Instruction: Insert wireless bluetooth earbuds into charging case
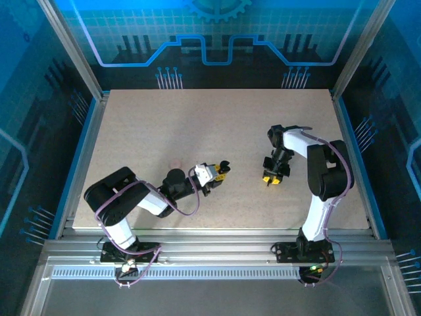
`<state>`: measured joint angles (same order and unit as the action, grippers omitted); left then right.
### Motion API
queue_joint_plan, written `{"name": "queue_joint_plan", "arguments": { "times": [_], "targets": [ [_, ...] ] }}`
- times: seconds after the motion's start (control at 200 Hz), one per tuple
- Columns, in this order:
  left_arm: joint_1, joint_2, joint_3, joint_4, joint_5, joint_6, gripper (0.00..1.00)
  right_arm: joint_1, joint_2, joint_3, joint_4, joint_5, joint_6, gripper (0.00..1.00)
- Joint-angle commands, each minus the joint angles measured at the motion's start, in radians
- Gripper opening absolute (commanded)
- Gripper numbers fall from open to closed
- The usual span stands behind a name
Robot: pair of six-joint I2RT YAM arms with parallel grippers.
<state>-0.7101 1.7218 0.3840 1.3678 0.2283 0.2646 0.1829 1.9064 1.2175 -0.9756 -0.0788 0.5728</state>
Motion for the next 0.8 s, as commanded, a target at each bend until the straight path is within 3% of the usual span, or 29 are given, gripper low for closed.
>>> {"name": "queue_joint_plan", "arguments": {
  "times": [0.0,0.28,0.795],
  "targets": [
    [-0.006,0.011,0.02,0.033,0.012,0.006,0.22,-0.015,0.019,0.019,0.003,-0.008,-0.021,0.23],
    [-0.007,0.017,0.019,0.033,0.014,0.006,0.23,-0.014,-0.011,-0.006,0.026,0.004,-0.025,0.18],
    [-0.007,0.009,0.018,0.033,-0.033,-0.02,0.23,0.056,-0.273,-0.137,0.263,-0.021,0.007,0.16]
  ]
}}
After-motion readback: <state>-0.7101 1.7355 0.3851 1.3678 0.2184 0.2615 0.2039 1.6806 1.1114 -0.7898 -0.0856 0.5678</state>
